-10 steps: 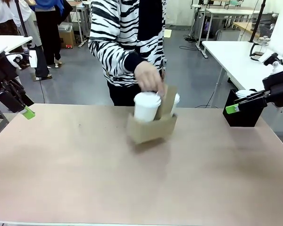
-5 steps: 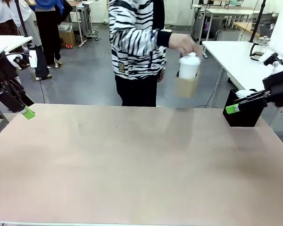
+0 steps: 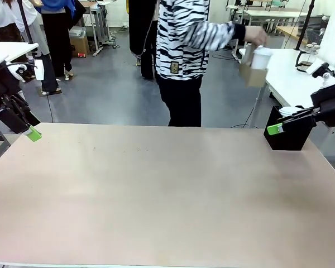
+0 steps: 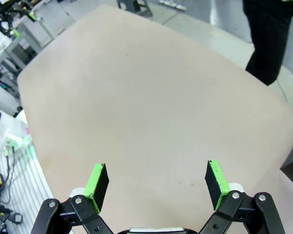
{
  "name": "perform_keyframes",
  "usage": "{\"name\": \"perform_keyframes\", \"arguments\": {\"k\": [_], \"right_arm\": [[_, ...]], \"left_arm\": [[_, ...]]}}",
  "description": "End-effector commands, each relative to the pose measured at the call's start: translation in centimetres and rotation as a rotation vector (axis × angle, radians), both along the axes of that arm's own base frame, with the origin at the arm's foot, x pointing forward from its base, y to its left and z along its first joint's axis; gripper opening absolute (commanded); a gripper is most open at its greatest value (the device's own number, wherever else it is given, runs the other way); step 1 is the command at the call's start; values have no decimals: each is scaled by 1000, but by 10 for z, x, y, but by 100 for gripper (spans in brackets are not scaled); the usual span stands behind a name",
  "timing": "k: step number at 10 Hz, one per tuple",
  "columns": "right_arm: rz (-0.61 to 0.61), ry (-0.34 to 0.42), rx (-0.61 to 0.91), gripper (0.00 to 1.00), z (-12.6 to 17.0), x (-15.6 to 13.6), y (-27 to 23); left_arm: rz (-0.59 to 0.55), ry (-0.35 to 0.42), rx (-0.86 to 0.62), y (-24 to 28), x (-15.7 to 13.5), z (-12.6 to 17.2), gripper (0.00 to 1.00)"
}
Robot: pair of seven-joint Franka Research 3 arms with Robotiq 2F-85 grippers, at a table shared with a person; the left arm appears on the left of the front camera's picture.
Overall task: Pour a drink into a cup and package it in a carrier.
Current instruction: Insert the held 600 ml Paper Cup into the Cup Carrier.
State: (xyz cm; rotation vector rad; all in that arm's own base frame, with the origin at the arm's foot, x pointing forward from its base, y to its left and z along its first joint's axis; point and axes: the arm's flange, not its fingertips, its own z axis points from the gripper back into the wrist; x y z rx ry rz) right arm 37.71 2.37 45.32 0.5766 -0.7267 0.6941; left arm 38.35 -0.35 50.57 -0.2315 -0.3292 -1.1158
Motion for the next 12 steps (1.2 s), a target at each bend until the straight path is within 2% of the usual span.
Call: {"name": "perform_keyframes", "arguments": {"k": [1, 12], "right_arm": [[11, -17, -10, 100, -1, -1, -2], [11, -17, -10, 100, -1, -1, -2]], "left_arm": [[1, 0, -13, 0, -1, 0, 86], [1, 0, -13, 0, -1, 0, 86]]}}
